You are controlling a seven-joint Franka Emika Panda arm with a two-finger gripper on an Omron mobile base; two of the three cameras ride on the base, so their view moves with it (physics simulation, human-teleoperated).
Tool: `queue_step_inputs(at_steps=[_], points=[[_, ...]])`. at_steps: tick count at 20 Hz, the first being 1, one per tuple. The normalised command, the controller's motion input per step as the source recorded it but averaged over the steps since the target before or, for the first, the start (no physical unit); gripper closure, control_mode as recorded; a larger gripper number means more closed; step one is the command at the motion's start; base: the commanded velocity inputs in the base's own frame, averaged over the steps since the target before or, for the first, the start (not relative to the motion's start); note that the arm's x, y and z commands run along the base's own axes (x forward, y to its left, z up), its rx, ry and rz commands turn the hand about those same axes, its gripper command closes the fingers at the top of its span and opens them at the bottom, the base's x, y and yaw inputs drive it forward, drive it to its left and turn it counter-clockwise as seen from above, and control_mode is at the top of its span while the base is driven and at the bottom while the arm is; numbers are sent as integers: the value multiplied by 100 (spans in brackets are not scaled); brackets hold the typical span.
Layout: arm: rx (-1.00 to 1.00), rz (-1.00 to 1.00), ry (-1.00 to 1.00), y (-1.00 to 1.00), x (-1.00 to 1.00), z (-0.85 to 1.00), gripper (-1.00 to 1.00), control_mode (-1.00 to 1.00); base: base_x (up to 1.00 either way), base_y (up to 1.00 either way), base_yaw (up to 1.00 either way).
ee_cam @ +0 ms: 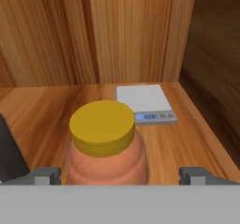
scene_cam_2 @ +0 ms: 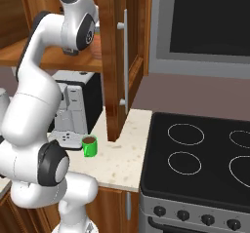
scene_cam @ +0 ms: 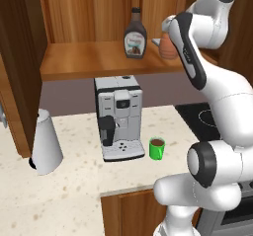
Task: Pick the syrup bottle and honey bottle from the cabinet and place them next to the mug.
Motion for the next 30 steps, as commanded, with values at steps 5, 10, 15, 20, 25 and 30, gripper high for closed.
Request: queue_step_inputs(at_steps=[5,10,15,20,25,30], points=[[0,0,0,8,0,0,-100,-100,0,0,0],[0,2,0,8,7,0,-100,-100,0,0,0],[0,2,0,2,18,0,-100,-100,0,0,0],[0,0,5,0,34,0,-100,-100,0,0,0],[0,0,2,0,28,0,-100,-100,0,0,0],[0,0,4,0,18,0,-100,-100,0,0,0]])
